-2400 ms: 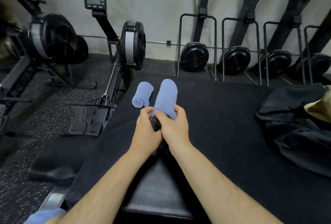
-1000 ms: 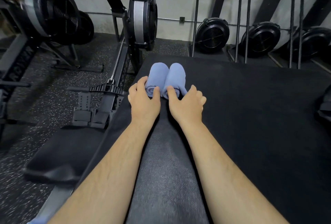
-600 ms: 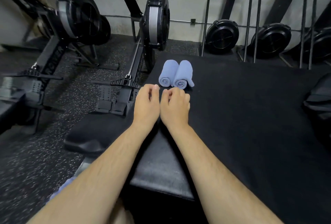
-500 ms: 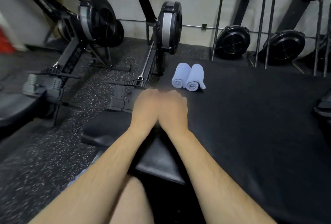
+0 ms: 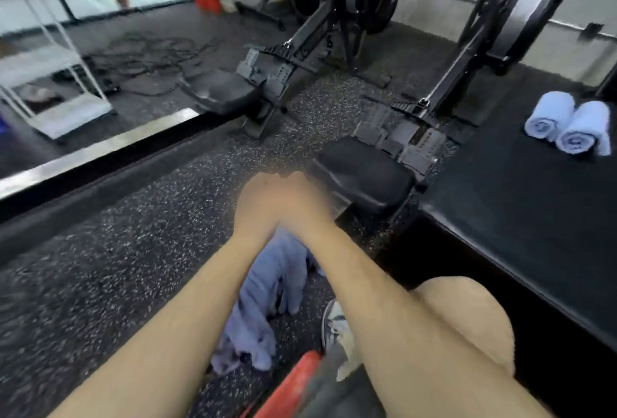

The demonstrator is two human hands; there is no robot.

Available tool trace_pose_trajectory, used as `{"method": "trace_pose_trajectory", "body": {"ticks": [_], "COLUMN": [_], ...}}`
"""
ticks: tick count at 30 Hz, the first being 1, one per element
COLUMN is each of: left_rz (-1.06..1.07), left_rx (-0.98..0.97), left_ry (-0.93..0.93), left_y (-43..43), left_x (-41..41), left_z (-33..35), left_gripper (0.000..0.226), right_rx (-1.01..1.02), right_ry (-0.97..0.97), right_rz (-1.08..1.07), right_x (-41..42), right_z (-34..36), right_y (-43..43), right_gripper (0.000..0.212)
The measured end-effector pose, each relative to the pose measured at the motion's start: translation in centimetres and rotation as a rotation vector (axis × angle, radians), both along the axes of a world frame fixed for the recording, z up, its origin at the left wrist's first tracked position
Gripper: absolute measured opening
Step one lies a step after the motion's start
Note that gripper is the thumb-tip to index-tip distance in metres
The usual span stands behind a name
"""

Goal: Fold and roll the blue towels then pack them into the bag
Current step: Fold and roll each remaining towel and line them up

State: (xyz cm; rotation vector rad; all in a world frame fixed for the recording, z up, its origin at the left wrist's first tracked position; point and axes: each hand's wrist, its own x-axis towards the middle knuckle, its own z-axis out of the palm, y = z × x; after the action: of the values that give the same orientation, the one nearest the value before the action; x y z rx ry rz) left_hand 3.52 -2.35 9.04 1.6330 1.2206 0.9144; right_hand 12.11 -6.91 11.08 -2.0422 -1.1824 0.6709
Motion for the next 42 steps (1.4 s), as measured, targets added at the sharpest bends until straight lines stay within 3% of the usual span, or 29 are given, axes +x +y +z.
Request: {"method": "trace_pose_trajectory", "body": {"ticks": [10, 15, 18, 22, 25, 28, 33, 35, 37, 40, 42], "left_rz": [-0.020, 0.115, 0.228, 0.289, 0.314, 0.279, 0.251, 0.250, 0.267, 0.342, 0.341], "left_rx": [-0.236, -0.309, -0.382, -0.447, -0.535, -0.612, -0.548, -0.516, -0.500, -0.476, -0.575], "left_ry": [0.461, 0.810, 0.747, 0.551, 0.466, 0.247, 0.101, 0.048, 0.041, 0.199, 0.313], "left_y": [-1.3, -2.9, -2.7, -2.0, -2.2, -2.5, -3.1, -3.5, -3.8, -3.7, -3.8], "left_x": [-9.9, -11.3, -11.2, -11.2, -10.7, -9.5, -8.8, -8.4, -8.2, -7.5, -6.9], "left_z": [-14.5, -18.9, -19.1, -18.9, -17.9, -17.2, -16.6, -15.7, -14.7, -13.7, -12.4], "left_gripper": [0.018, 0.039, 0.045, 0.026, 0.024, 0.029, 0.013, 0.021, 0.022, 0.011, 0.022], "right_rx": [-0.420, -0.524, -0.540, -0.502, -0.479, -0.445, -0.405, -0.391, -0.361, -0.300, -0.281], "right_ry": [-0.086, -0.093, -0.106, -0.052, -0.039, -0.039, 0.036, 0.084, 0.118, 0.198, 0.229], "right_rz": [0.269, 0.495, 0.515, 0.477, 0.469, 0.445, 0.334, 0.264, 0.203, 0.118, 0.066], "right_x": [-8.1, -9.6, -10.1, -10.2, -9.5, -8.7, -7.4, -6.7, -5.7, -4.4, -4.0], "right_z": [-14.8, -17.6, -18.0, -18.1, -17.7, -17.4, -15.8, -14.9, -13.8, -11.6, -10.3], "right_y": [-0.8, -1.1, -1.3, -1.5, -2.1, -2.3, -2.6, -2.9, -3.2, -3.6, -3.9], "right_gripper": [0.029, 0.020, 0.018, 0.023, 0.028, 0.025, 0.017, 0.009, 0.021, 0.030, 0.028]}}
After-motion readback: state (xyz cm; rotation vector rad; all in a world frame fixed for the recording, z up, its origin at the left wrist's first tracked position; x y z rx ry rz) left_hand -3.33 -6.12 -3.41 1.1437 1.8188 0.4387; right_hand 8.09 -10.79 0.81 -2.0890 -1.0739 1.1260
